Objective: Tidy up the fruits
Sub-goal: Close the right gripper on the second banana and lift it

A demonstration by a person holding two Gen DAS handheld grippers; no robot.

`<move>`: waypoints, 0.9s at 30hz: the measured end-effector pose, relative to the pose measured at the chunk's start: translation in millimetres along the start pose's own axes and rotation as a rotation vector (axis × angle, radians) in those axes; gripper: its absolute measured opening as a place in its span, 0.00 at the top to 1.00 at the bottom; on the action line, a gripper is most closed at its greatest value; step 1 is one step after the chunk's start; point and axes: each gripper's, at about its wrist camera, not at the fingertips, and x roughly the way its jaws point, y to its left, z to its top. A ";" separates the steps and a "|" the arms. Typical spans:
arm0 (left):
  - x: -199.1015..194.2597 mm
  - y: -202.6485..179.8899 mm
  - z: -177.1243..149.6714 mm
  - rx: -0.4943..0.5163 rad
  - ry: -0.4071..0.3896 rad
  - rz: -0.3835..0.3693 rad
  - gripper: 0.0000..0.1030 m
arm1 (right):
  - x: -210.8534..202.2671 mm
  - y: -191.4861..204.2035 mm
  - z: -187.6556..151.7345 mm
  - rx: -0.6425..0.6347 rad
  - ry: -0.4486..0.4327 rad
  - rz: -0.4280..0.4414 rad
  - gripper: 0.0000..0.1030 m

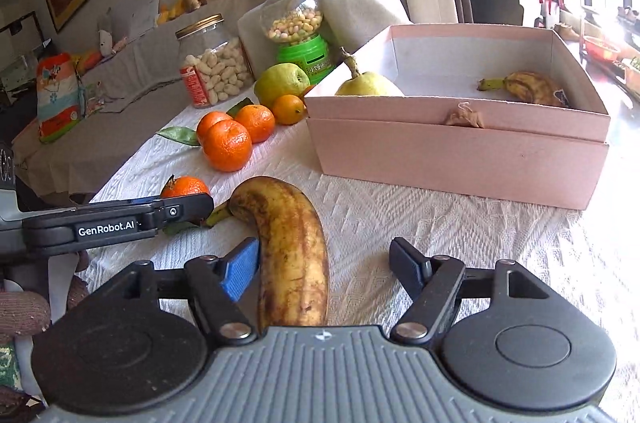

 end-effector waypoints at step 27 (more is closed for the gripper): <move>-5.9 5.8 -1.1 -0.011 0.011 -0.021 0.51 | 0.1 31.2 19.2 -0.164 0.026 -0.032 0.19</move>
